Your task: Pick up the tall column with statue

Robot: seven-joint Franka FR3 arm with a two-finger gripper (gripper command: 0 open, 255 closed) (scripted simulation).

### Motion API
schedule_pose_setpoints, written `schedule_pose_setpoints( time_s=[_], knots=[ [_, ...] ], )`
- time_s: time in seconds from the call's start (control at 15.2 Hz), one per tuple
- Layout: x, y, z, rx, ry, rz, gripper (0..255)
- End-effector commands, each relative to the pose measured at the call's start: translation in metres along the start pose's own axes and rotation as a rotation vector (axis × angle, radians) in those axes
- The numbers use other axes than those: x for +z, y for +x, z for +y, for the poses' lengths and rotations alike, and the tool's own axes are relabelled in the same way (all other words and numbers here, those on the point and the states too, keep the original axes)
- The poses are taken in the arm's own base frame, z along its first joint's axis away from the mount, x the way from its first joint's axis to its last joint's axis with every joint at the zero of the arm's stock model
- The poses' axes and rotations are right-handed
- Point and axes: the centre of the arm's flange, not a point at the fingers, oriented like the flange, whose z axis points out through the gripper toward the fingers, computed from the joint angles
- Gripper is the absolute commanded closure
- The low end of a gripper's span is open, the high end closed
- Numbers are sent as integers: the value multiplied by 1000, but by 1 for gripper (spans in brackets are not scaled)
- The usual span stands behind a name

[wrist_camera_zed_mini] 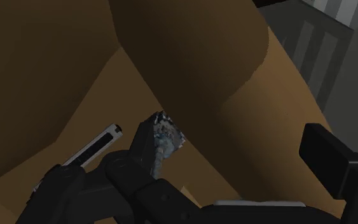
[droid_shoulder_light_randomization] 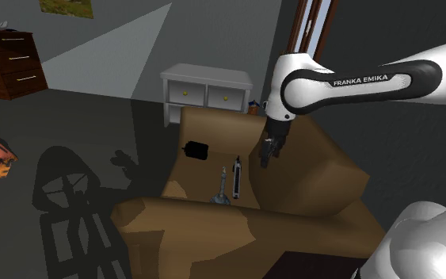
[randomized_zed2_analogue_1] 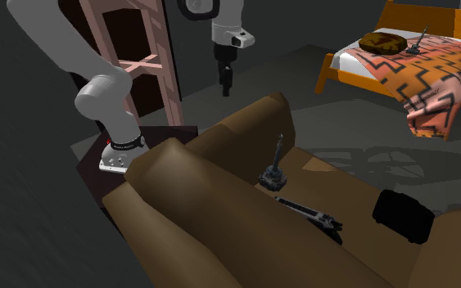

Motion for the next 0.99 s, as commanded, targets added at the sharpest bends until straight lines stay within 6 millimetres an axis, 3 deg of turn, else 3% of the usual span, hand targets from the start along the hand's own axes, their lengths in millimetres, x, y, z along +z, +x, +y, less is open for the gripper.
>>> schedule_pose_setpoints(
  time_s=[0.0, 0.92],
  knots=[
    [14, 23, 8, -4, -10, 7, 0],
    [107, 170, 47, -28, -81, 43, 0]
  ],
)
